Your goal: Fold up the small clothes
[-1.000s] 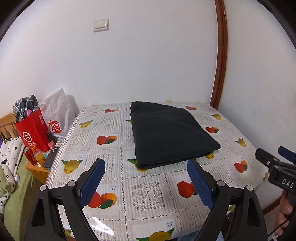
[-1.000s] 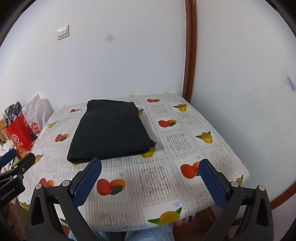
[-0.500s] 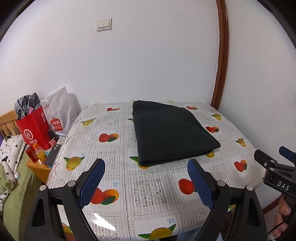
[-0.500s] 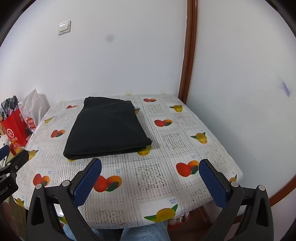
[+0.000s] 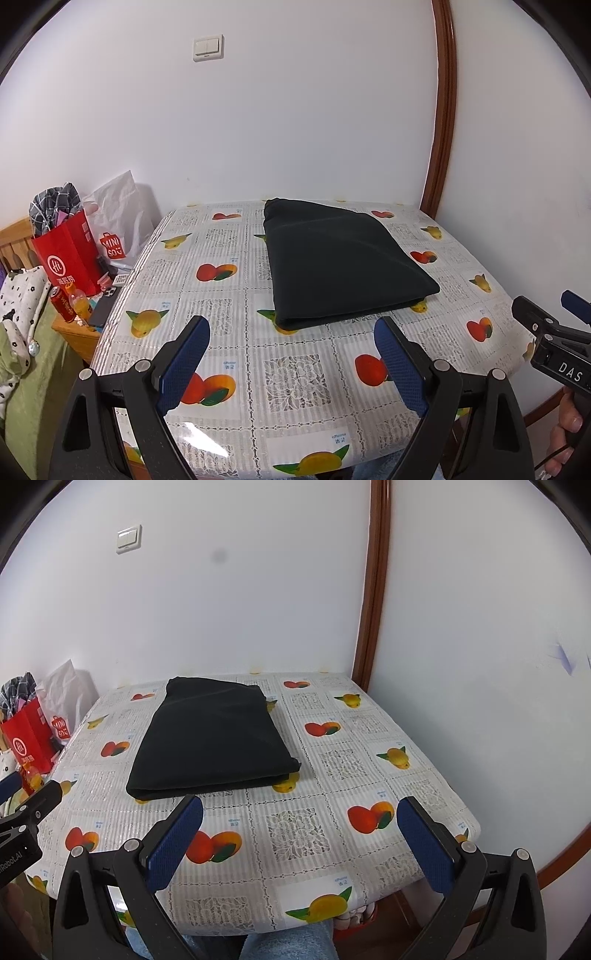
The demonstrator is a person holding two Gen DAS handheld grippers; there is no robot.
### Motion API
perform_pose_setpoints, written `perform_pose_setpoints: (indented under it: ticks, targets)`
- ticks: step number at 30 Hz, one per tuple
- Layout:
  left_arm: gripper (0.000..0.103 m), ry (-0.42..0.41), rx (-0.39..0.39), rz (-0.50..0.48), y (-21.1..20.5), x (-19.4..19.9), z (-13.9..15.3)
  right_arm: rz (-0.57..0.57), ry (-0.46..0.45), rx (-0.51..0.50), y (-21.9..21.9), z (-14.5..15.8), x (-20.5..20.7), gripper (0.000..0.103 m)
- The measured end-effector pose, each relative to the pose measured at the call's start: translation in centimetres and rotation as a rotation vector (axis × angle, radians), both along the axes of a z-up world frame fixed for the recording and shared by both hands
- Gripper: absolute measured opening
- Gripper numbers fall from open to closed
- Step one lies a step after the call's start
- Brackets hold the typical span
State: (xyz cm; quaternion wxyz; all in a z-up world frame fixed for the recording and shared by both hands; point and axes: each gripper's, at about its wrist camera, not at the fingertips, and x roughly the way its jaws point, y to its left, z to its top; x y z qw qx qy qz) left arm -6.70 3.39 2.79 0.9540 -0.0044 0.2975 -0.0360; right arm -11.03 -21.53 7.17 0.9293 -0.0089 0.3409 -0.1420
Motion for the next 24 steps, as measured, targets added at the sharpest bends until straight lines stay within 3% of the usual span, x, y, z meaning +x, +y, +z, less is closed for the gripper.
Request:
perform_pose_setpoints:
  ticks: [24]
  targets:
    - [0.09,0.01,-0.008,0.0,-0.14,0.08,-0.16,-0.003,0.002,-0.007,-0.05,-0.26,-0.14,0.103]
